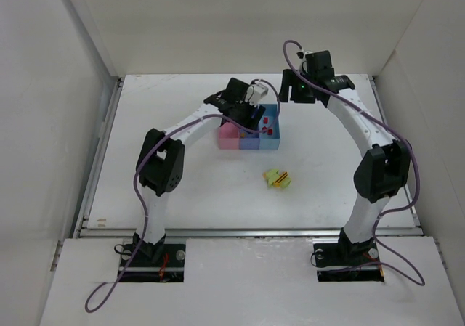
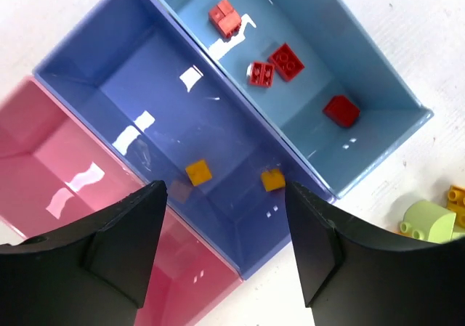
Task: Sort the legos into containers by color
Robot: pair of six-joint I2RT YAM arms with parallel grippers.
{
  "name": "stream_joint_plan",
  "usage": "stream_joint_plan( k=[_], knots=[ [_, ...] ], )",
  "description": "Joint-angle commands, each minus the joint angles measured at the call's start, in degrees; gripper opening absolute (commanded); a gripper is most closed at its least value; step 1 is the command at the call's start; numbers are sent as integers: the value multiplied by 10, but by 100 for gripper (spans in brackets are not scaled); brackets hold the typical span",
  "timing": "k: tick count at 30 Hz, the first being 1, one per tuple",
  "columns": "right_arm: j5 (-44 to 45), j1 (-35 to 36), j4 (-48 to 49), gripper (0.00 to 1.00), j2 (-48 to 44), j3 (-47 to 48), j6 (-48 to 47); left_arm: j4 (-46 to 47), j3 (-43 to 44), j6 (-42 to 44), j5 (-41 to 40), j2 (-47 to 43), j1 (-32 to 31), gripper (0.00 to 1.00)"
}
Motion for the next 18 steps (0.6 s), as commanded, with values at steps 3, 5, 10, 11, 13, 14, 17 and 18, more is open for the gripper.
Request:
stream_joint_plan(
  k=[3,5,10,11,13,14,17,18],
  knots=[
    [14,-3,8,74,-16,1,1,-13,41,-3,-16,-18,2,64],
    [20,-3,2,76,-30,-5,1,-27,48,-10,-23,-29,2,64],
    [26,-15,-20,88,-78,-61,-9,-40,48,-10,-19,-96,2,64],
    [26,-15,-26,89,-94,-73,-14,-48,42,1,-14,-109,2,65],
    [32,-15,-46,91,-110,-121,-15,-60,27,37,-3,-133,2,65],
    [32,-15,-46,91,-119,-141,-15,-68,4,54,-3,-154,-4,65],
    [2,-15,-46,94,-171,-224,-15,-86,-70,126,2,-206,-9,66],
    [-8,-15,-46,95,-196,-241,-15,-86,-89,136,2,-220,-9,66]
  ],
)
